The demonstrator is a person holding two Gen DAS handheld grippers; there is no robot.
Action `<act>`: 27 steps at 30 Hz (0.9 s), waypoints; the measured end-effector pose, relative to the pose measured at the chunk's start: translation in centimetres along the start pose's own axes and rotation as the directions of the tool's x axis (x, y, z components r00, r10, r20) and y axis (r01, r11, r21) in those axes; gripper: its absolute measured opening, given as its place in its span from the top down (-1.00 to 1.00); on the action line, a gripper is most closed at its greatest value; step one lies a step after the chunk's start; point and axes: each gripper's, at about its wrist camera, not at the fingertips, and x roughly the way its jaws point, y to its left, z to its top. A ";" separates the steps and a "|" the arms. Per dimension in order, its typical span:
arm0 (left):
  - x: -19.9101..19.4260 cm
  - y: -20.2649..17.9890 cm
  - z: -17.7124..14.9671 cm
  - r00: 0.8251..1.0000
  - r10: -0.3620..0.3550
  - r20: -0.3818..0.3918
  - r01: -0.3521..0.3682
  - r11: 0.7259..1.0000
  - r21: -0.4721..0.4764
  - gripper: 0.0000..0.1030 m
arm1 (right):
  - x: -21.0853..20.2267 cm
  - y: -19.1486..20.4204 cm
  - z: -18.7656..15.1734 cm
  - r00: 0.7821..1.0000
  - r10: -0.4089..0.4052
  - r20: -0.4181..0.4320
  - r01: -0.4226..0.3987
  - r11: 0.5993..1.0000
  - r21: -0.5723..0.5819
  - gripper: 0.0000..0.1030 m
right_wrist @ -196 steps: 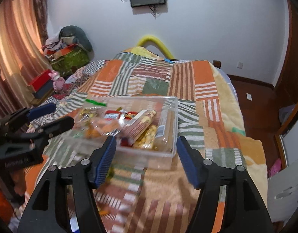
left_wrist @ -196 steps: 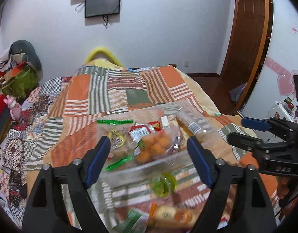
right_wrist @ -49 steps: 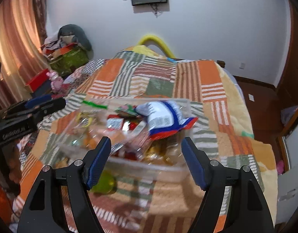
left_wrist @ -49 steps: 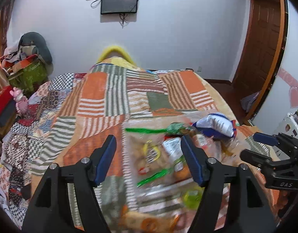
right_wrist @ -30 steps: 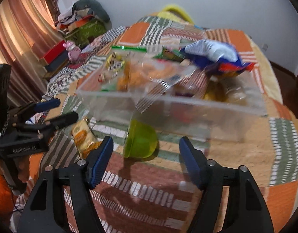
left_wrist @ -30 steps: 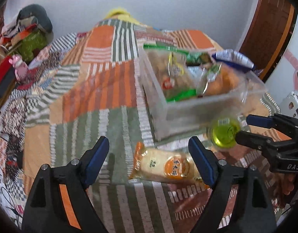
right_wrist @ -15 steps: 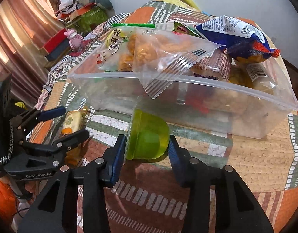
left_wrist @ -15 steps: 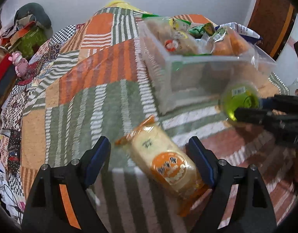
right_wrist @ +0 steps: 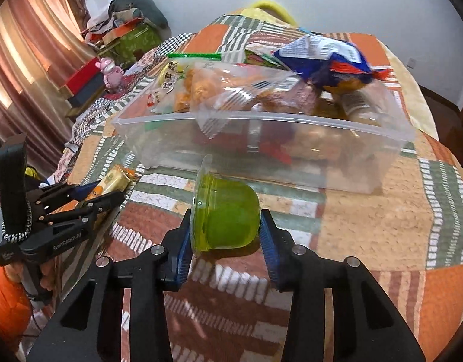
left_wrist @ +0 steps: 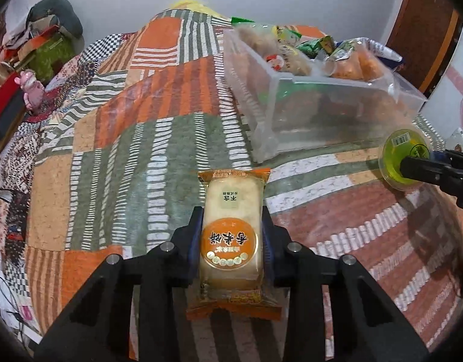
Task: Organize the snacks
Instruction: 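Drop the cake into the box with left tool while right tool drops jelly cup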
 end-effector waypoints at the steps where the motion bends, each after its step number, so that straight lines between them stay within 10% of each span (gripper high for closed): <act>1: -0.2 -0.2 0.0 1.000 0.002 0.005 -0.002 1.000 0.005 0.33 | -0.3 -0.1 0.0 1.000 -0.005 0.007 0.005 1.000 0.001 0.27; 27: -5.7 -4.9 9.7 0.969 -0.058 0.240 0.050 0.998 0.041 0.33 | -3.4 -3.0 4.6 0.973 -0.087 0.212 0.076 0.995 0.062 0.27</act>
